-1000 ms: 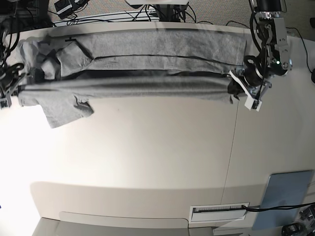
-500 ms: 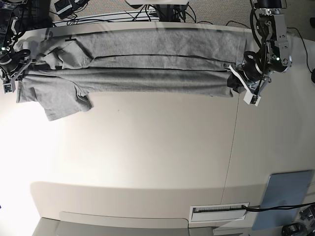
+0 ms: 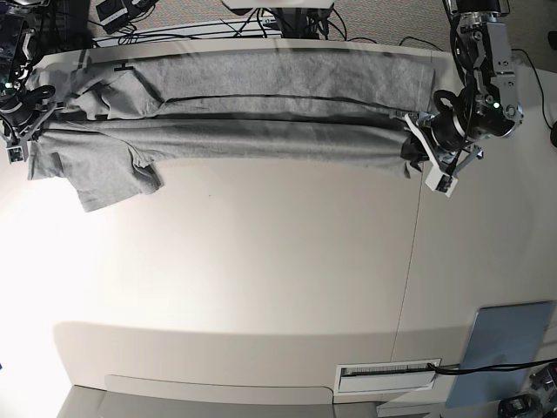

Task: Fold the T-shirt properly
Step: 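Lower the folded edge and open the left gripper, then move the right gripper to the collar end of the folded strip, then grasp the collar end with the right gripper and fold it inward, then move the left gripper toward the hem end of the strip, then slide the left gripper along the strip to its middle and grasp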

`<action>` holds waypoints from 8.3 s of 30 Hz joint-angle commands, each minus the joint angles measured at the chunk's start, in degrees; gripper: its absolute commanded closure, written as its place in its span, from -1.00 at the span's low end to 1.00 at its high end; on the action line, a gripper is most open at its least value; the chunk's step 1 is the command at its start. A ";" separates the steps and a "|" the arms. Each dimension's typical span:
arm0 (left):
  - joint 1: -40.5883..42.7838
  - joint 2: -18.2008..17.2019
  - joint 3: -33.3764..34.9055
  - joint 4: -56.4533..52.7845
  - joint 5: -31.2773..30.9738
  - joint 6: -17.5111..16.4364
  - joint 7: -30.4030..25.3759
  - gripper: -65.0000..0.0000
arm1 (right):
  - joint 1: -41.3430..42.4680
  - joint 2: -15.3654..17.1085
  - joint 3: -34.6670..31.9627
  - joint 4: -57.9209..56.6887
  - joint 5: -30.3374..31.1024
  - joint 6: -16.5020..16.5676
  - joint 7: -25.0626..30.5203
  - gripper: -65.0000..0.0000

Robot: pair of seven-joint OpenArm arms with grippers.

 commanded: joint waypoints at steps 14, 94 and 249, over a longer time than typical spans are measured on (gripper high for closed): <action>1.62 -0.83 -0.55 0.98 4.17 0.00 3.21 1.00 | 0.17 1.64 0.94 0.63 -1.14 -0.92 0.83 1.00; 1.62 -2.54 -0.52 1.03 -14.99 -5.60 -2.27 -0.39 | 38.23 -6.91 -18.10 -24.87 13.66 6.80 -23.52 1.00; 9.49 16.68 28.65 14.67 -2.14 16.79 -5.35 1.00 | -15.23 -6.95 -5.68 36.92 -5.38 -10.36 -8.26 0.50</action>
